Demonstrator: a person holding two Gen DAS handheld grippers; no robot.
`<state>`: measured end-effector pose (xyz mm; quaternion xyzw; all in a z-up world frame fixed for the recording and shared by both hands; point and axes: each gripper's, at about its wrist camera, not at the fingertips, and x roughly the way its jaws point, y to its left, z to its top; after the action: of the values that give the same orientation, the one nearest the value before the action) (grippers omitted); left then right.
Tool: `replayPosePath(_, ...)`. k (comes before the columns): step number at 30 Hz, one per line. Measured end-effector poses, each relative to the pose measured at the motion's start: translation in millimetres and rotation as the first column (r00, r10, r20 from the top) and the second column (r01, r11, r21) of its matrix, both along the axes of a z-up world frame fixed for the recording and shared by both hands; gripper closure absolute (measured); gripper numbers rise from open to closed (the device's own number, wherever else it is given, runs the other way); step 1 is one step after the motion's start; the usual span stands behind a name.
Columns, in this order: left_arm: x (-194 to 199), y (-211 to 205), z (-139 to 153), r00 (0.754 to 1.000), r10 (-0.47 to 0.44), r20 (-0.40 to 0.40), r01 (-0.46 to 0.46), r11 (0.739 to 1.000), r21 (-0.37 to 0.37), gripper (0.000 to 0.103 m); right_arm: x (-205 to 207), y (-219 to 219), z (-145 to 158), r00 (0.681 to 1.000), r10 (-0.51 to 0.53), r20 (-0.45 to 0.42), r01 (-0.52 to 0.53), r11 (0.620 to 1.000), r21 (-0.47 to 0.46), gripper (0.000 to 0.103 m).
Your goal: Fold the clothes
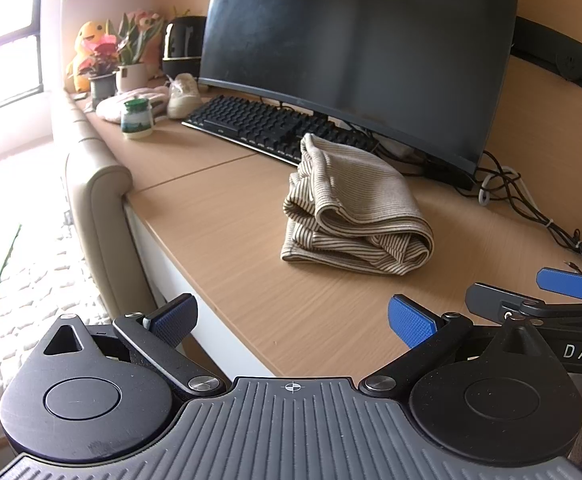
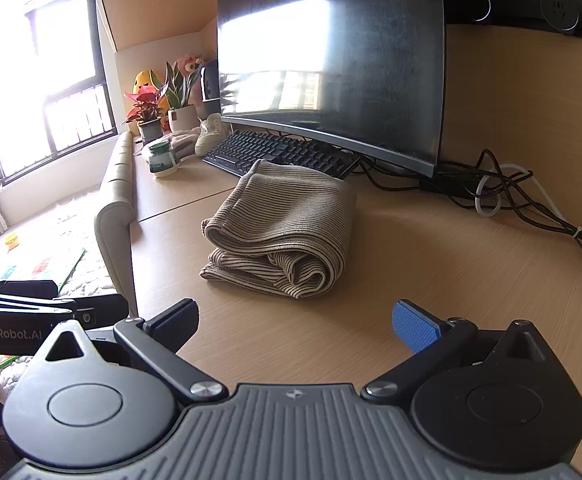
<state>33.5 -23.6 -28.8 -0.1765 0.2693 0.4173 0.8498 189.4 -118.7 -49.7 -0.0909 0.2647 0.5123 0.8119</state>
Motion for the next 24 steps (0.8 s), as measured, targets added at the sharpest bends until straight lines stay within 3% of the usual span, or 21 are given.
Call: replayPosePath(24, -2.5, -3.8, 0.3, 1.000, 0.013, 0.006, -0.013, 1.000, -0.005, 0.000, 0.6, 0.6, -0.2, 1.000, 0.006, 0.001, -0.006, 1.000, 0.000, 0.000)
